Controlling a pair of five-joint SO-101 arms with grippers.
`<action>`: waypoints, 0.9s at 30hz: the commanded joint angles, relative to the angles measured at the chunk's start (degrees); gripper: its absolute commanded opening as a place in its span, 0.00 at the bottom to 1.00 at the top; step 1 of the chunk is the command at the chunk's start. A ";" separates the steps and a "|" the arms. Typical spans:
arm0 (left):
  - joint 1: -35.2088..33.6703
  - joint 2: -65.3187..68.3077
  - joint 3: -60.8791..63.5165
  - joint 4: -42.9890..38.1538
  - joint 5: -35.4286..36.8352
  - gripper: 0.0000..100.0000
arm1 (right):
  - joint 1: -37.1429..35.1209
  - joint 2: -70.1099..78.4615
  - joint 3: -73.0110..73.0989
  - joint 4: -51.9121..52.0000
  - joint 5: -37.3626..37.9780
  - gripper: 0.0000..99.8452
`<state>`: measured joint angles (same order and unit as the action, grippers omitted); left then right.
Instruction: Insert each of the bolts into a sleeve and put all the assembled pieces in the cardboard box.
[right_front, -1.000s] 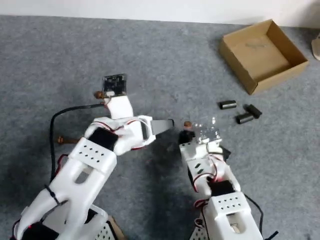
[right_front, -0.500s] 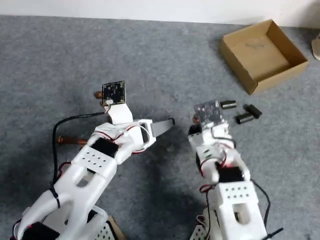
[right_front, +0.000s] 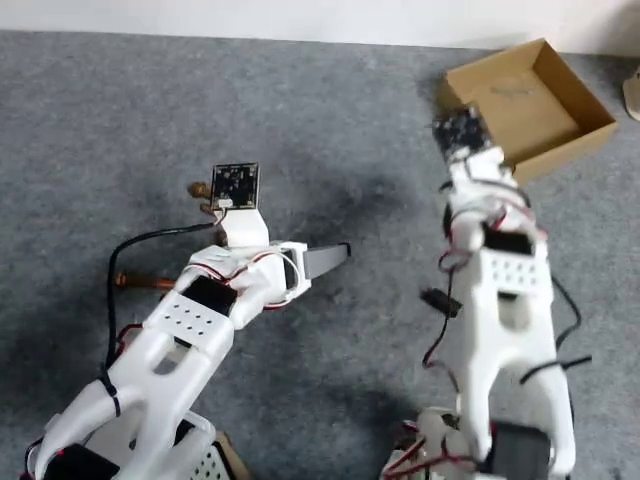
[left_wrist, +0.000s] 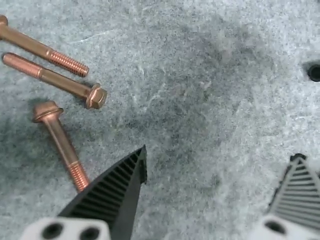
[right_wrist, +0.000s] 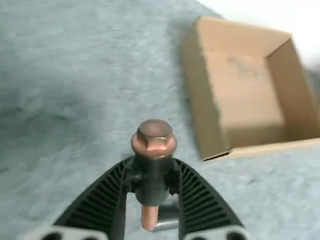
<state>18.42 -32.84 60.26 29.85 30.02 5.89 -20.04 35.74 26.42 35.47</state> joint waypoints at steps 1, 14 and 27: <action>-0.48 -0.13 -0.13 -1.05 -0.44 0.40 | 1.80 4.79 -11.30 0.04 2.99 0.00; -0.48 -0.04 -0.13 -1.05 -0.44 0.40 | 3.03 28.18 -36.26 -0.22 13.45 0.00; -0.31 -0.04 -0.04 -1.05 -0.44 0.40 | 7.16 50.68 -62.20 -0.04 17.85 0.00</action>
<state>18.42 -32.84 60.62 29.76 30.02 11.78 29.98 -17.98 26.42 52.00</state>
